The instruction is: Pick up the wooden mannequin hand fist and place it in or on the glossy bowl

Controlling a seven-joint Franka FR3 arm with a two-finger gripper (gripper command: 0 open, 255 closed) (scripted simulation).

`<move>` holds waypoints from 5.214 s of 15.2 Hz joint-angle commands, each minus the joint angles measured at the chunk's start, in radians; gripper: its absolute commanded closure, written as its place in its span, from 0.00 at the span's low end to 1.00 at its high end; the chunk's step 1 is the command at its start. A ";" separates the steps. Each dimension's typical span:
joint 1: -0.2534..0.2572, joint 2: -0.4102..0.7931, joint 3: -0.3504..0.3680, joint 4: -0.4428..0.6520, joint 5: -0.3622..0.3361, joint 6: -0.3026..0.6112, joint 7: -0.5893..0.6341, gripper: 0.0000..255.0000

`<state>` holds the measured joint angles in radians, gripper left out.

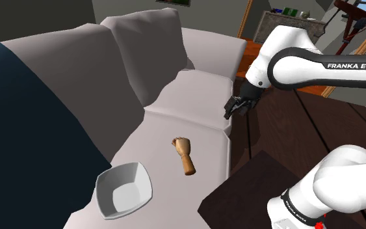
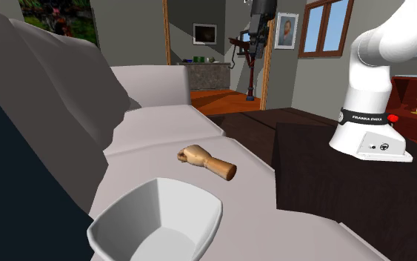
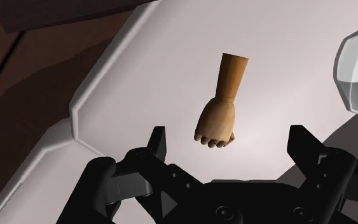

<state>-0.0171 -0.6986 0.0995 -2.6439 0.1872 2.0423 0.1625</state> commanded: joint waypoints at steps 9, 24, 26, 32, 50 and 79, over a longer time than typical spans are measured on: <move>0.015 0.292 0.097 -0.141 0.093 0.507 0.106 0.00; 0.139 1.047 0.036 0.038 -0.004 1.188 0.385 0.00; 0.165 1.143 0.019 0.093 0.008 1.242 0.401 0.00; 0.179 1.289 0.009 0.186 0.016 1.306 0.410 0.00; 0.181 1.352 0.007 0.229 0.012 1.326 0.409 1.00; 0.299 0.924 -0.113 0.101 0.002 1.024 0.454 1.00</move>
<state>0.2717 0.2430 -0.0027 -2.5407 0.1956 3.0806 0.6096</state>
